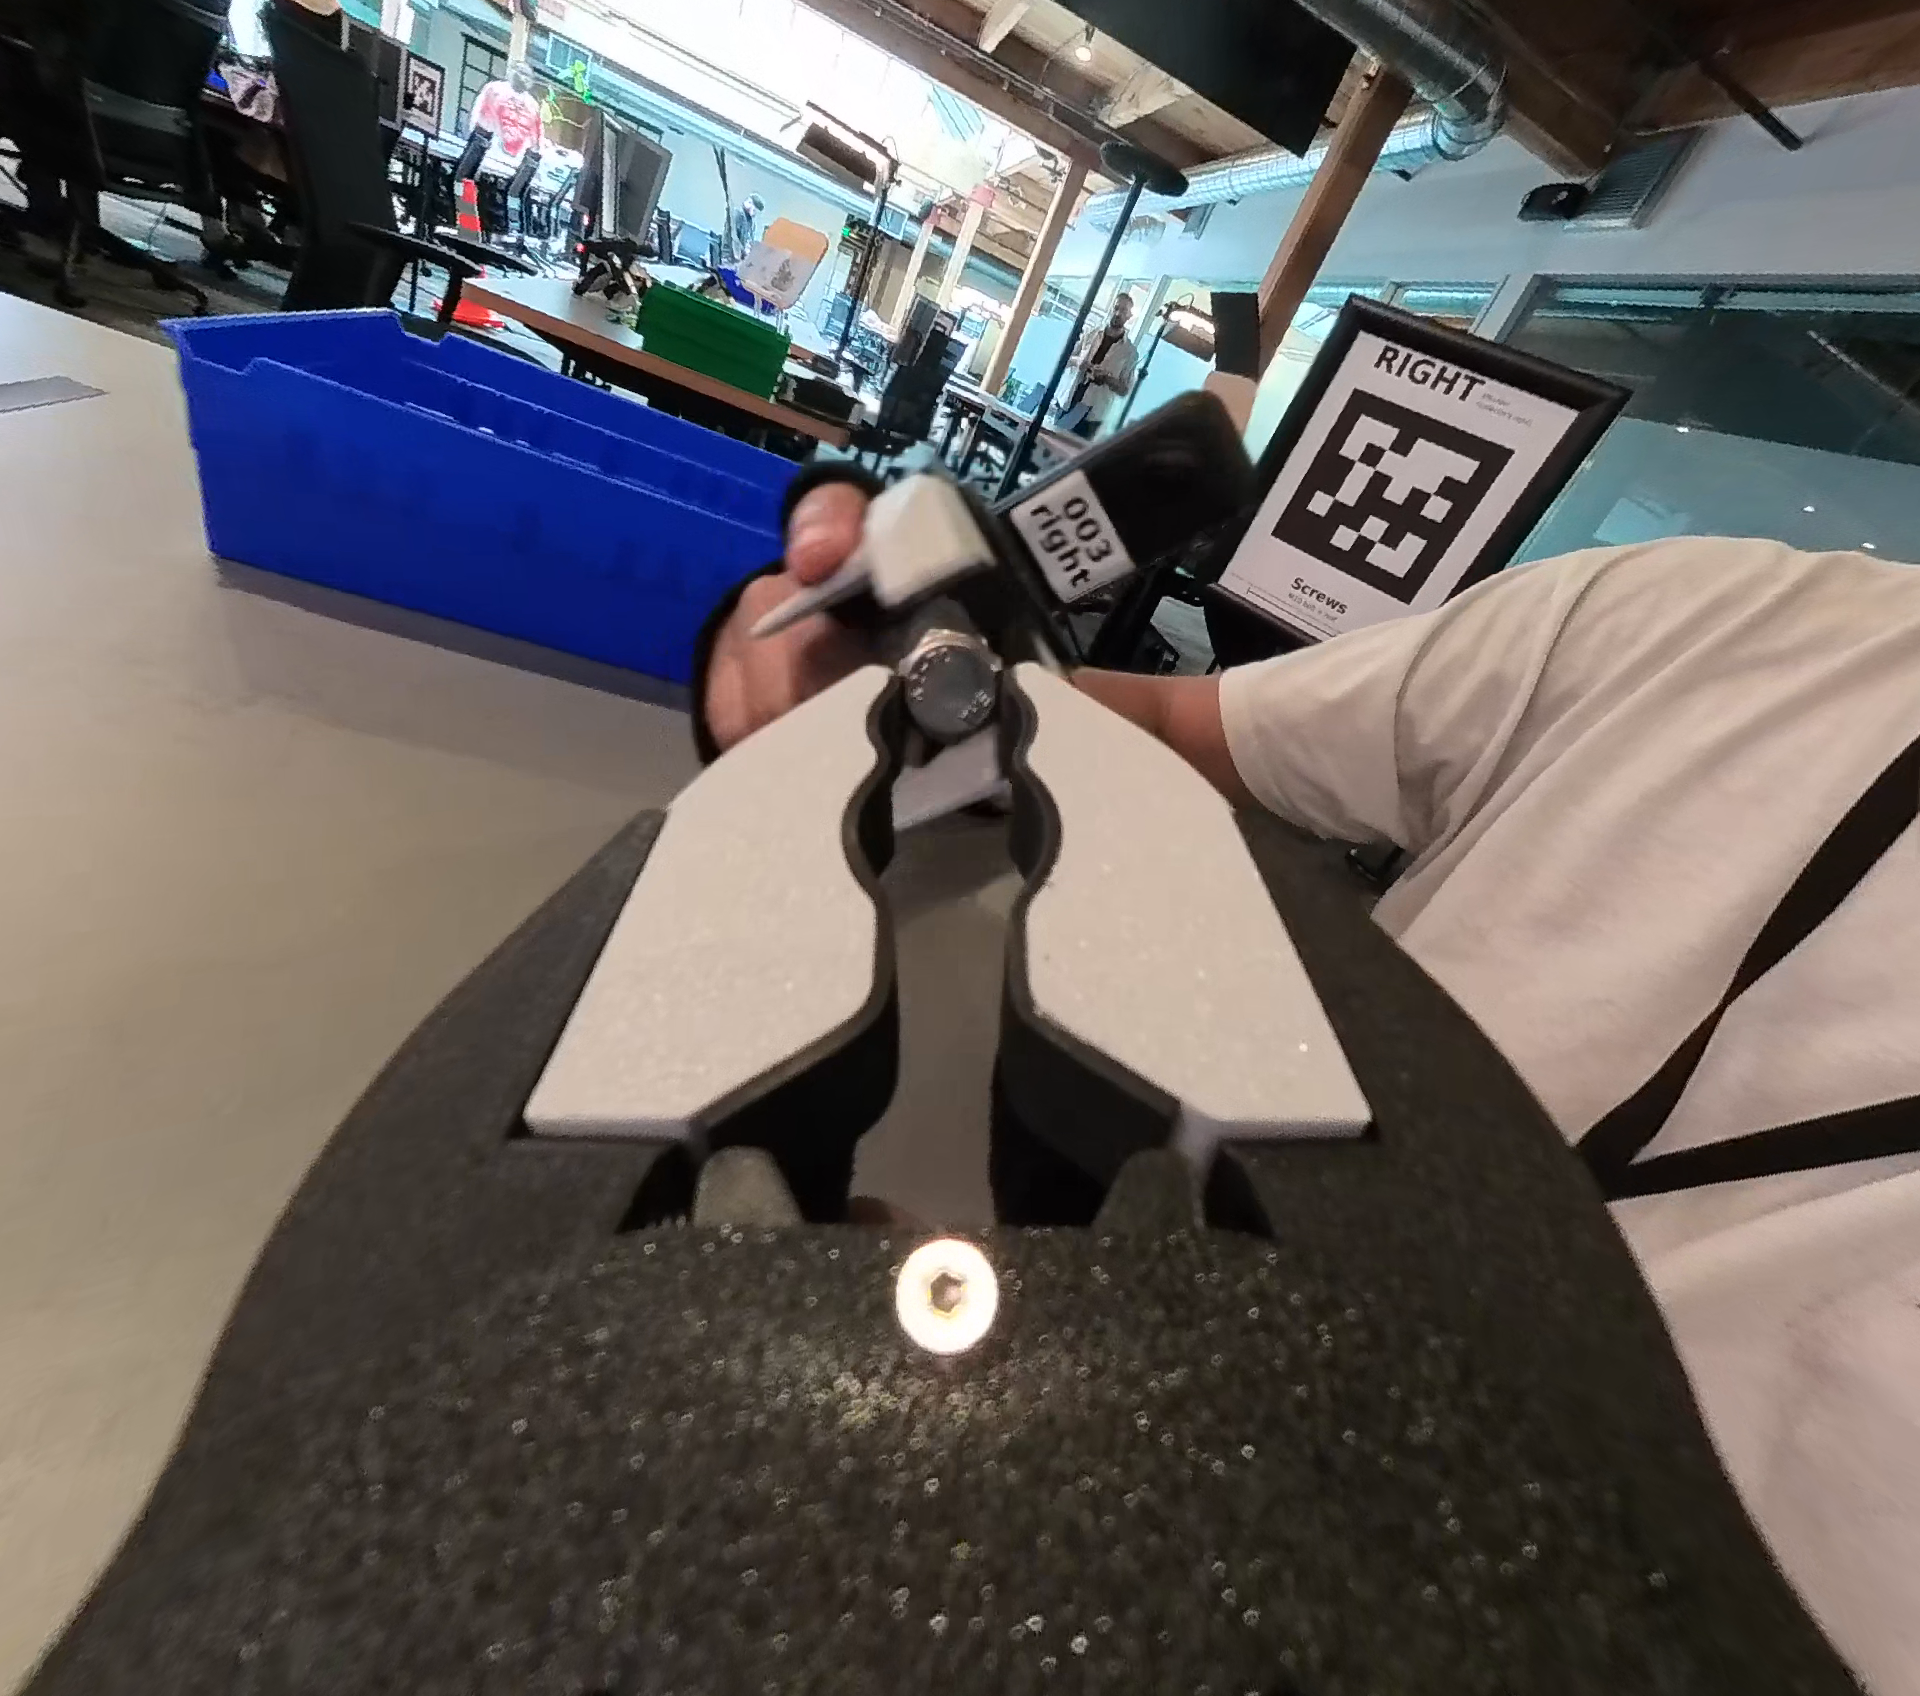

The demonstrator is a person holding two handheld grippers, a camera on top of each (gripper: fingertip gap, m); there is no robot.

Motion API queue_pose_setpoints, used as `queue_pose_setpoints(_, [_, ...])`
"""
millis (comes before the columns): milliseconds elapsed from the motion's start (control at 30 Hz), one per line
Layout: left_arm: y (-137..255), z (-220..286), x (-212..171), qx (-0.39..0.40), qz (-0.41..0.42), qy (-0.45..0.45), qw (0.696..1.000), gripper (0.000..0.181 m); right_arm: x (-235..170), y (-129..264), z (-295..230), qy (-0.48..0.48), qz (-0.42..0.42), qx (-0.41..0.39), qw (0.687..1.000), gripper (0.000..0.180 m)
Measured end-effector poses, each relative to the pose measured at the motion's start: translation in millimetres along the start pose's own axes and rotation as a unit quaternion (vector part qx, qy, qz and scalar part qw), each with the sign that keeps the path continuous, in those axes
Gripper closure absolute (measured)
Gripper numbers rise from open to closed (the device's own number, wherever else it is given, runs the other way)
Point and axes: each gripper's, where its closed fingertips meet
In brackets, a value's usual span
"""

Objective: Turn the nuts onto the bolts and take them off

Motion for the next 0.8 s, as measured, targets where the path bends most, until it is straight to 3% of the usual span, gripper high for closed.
queue_pose_setpoints(67, [1.2, -1.8, 1.0, 0.002, 0.003, 0.004, 1.000, 0.164, 6.6, -2.1, -5.3, 0.009, 0.006, 0.009, 1.000, 0.144])
queue_pose_setpoints(300, [-1.5, 1.5, -1.5, 0.001, -0.006, -0.011, 1.000, 0.164, -42.3, 1.6, 1.4, -0.071, -0.057, -0.003, 0.996, 0.142])
queue_pose_setpoints(400, [2.0, -6.1, -2.0, 0.021, -0.011, -0.024, 0.999, 0.164, -34.2, 8.9, 5.8, -0.182, -0.026, -0.008, 0.983, 0.146])
queue_pose_setpoints(533, [5.3, -12.7, -1.8, 0.034, -0.012, -0.030, 0.999, 0.164, -25.0, 22.4, 10.6, -0.345, 0.029, -0.007, 0.938, 0.143])
queue_pose_setpoints(667, [3.9, -12.7, -3.1, 0.036, -0.015, -0.033, 0.999, 0.164, -24.4, 25.4, 17.3, -0.353, 0.041, -0.016, 0.935, 0.141])
queue_pose_setpoints(800, [1.5, -14.3, -5.9, 0.039, -0.017, -0.027, 0.999, 0.163, -22.8, 11.5, 5.5, -0.271, 0.014, -0.010, 0.962, 0.140])
Point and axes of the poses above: each gripper's, where its closed fingertips meet, y back along the fingers, x out of its top, z = x × y across the jaws, and after that the axes turned 11 degrees about z, right-handed
